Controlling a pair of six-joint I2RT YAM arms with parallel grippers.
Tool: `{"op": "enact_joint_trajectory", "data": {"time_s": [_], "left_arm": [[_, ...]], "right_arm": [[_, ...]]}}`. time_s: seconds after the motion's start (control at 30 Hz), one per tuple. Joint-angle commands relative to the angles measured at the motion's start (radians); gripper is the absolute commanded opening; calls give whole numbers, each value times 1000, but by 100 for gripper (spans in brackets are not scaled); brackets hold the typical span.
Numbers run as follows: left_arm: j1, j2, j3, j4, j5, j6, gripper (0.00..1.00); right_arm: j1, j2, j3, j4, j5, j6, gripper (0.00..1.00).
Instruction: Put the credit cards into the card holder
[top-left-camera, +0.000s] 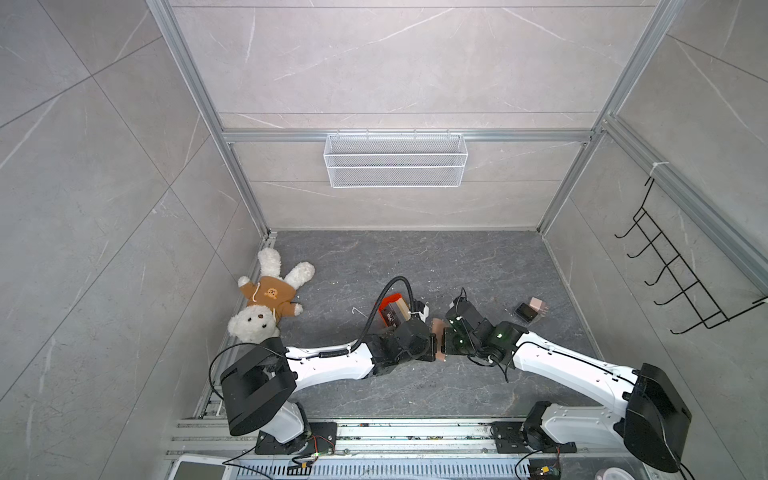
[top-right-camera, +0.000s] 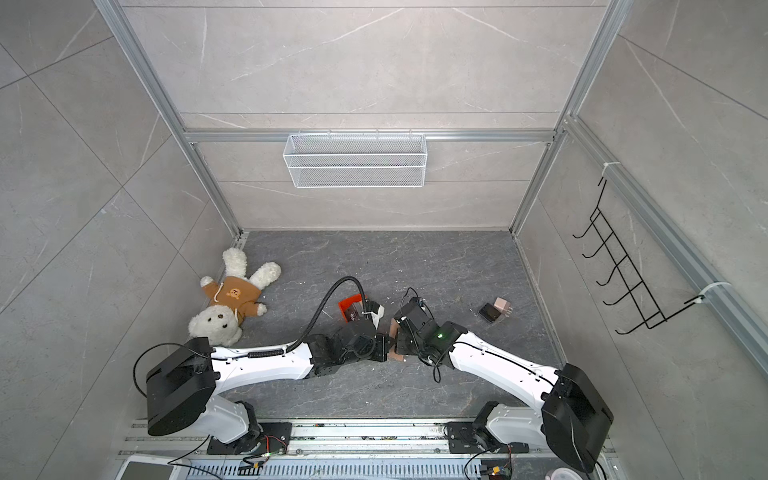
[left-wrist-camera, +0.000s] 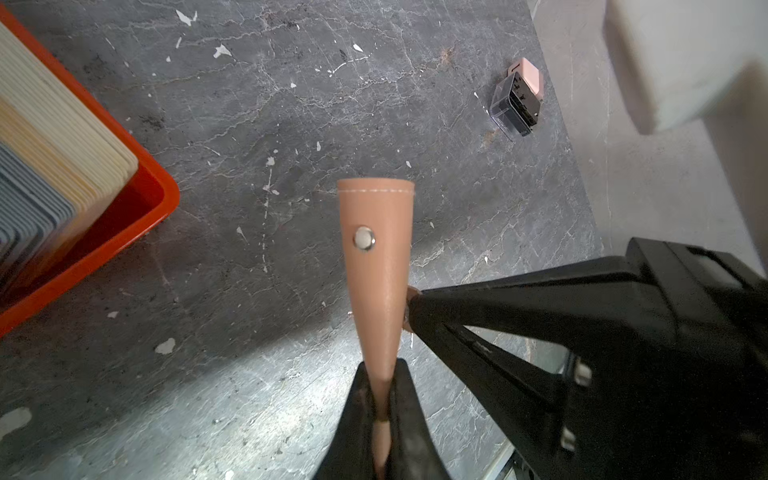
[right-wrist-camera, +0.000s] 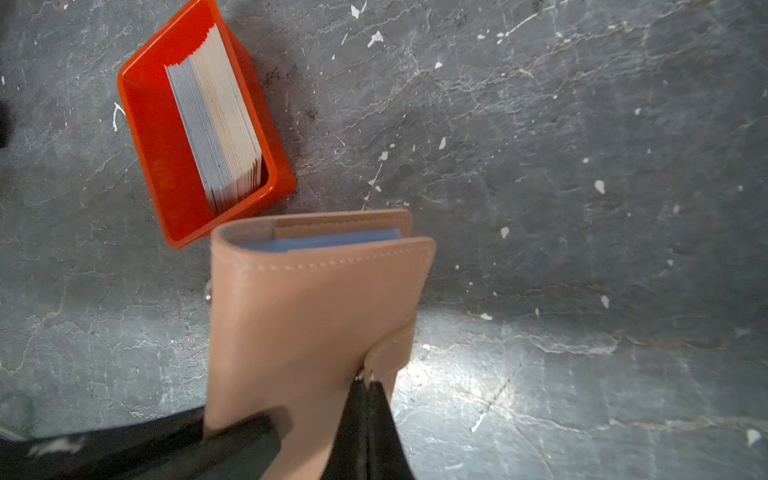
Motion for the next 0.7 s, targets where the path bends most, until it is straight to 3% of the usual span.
{"op": "enact_joint_trajectory", "data": {"time_s": [0.0, 0.43, 0.67], "left_arm": [[-5, -37, -12, 0, -35, -18, 3], [-4, -35, -12, -1, -37, -25, 3], [-4, 0, -28, 44, -17, -102, 8]], "right_arm": [[-2, -3, 10, -53, 67, 17, 2], [0, 0, 12, -50, 69, 14, 1], [7, -17, 9, -44, 73, 17, 1]]}}
